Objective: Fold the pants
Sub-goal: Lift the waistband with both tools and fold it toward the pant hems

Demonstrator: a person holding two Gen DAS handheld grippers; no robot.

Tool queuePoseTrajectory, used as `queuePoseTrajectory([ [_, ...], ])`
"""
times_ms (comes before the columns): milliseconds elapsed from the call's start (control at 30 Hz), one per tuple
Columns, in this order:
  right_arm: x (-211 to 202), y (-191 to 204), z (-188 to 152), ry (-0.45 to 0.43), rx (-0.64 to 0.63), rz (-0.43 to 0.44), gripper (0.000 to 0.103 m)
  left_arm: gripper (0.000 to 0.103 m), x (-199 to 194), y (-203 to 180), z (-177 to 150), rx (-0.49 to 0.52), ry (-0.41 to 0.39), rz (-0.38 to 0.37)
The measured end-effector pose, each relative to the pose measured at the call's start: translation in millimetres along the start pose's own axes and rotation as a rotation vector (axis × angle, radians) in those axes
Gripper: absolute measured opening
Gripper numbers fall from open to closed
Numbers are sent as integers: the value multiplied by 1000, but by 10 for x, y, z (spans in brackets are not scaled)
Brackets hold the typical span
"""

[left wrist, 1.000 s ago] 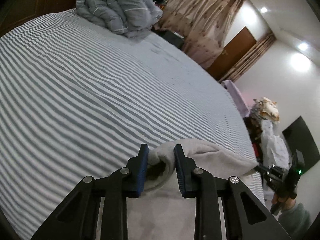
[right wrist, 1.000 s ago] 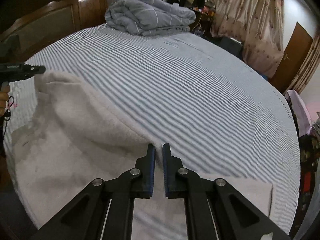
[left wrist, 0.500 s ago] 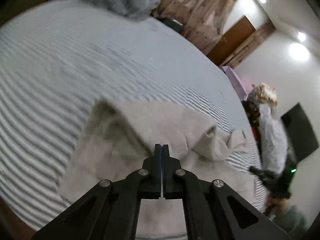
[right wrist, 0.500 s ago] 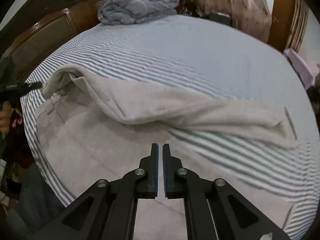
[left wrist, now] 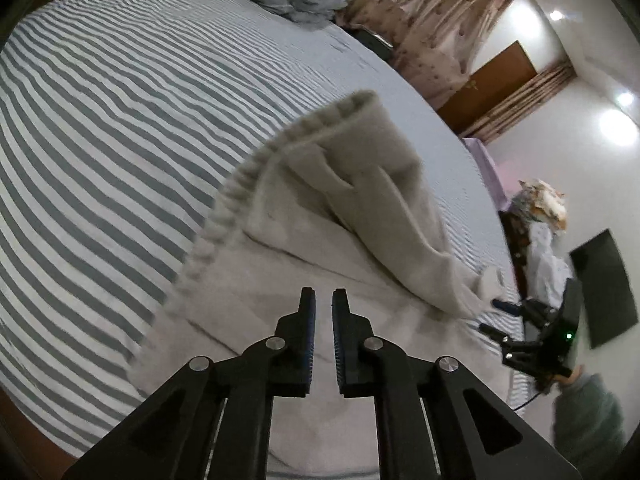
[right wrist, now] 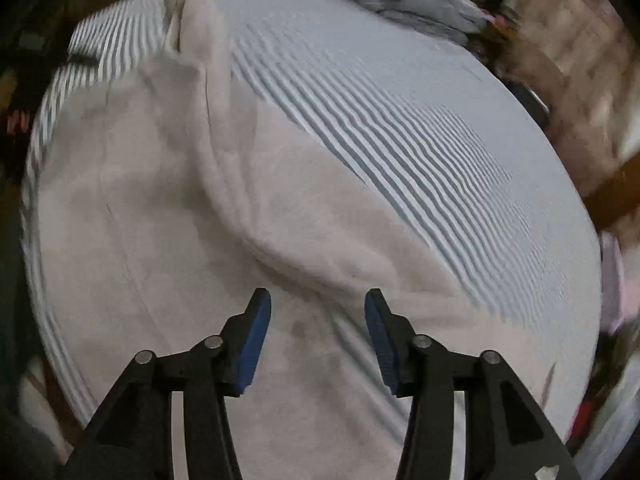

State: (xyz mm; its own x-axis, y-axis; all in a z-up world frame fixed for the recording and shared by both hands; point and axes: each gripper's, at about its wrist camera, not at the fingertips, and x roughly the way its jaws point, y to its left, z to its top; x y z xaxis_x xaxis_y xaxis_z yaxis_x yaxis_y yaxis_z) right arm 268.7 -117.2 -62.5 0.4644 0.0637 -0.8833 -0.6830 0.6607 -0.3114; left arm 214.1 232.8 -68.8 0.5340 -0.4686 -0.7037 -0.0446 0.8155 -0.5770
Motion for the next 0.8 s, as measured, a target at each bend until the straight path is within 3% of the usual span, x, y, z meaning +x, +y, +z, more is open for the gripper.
queuePoseTrajectory([
  [33,29,-12,31,0,-26,-10,46,10,16,37,44,-4,-3,10],
  [133,239,-86,175,55,-35,91,42,10,71,118,169,-1,-15,20],
  [233,342,-68,199,61,-41,129,26,10,130,149,239,-8,5,-22],
  [267,355,-73,201,56,-29,138,16,12,135,139,265,-11,11,-60],
  [300,365,-79,182,44,-6,140,14,15,136,130,292,-14,11,-80],
  [400,397,-50,97,23,28,122,9,36,78,75,368,-21,-11,-131],
  [467,401,-16,66,5,41,86,8,51,19,2,433,-33,-27,-158],
  [633,453,44,-38,10,90,71,7,61,4,-43,601,-120,-16,-233],
  [800,505,29,-107,2,134,75,7,67,92,4,799,-288,-1,-277],
])
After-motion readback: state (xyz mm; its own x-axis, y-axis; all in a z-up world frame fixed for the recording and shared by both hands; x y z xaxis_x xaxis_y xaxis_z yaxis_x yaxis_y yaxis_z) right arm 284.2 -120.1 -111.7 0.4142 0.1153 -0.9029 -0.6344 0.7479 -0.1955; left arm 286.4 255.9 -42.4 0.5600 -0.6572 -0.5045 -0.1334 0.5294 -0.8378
